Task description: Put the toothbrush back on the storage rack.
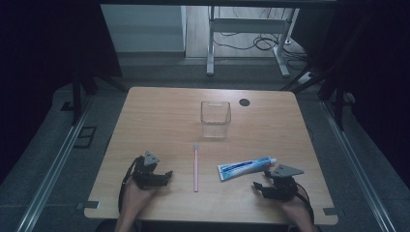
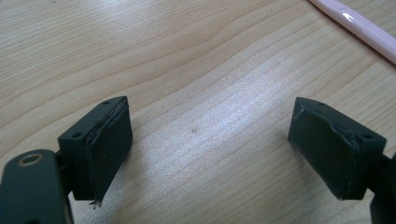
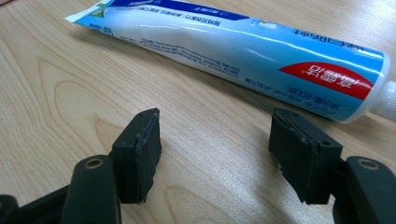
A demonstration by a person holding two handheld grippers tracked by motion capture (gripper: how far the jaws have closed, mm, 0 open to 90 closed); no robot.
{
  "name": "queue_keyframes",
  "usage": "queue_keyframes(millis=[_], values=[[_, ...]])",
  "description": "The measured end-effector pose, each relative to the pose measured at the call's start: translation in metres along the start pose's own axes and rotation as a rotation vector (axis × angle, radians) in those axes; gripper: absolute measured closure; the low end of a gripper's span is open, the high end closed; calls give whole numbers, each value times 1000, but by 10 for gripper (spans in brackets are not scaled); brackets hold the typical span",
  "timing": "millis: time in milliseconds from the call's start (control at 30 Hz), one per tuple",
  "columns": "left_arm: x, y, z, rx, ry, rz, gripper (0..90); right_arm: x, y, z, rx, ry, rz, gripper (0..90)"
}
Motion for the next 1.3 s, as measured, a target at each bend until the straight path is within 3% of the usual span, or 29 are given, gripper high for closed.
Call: queue_keyframes(millis=[767,1100,1300], values=[[-1,0,1,-3,7,3,150,0,0,0,-3,1,1,326],[-6,-4,5,17,18,2,352,0,0,0,-4,2,1,322],[-11,-8,12,37,-11,-14,486,0,0,0,-4,2,1,320]])
Point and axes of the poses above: each handheld gripper's, and its own axes: x roughly forward along the jaws, z roughly out of its top, y roughly to its left, the point moved 1 cm from there along x, roughly forward along the jaws, and after that the axes turned 11 degrees about x, right-handed, at the moved point
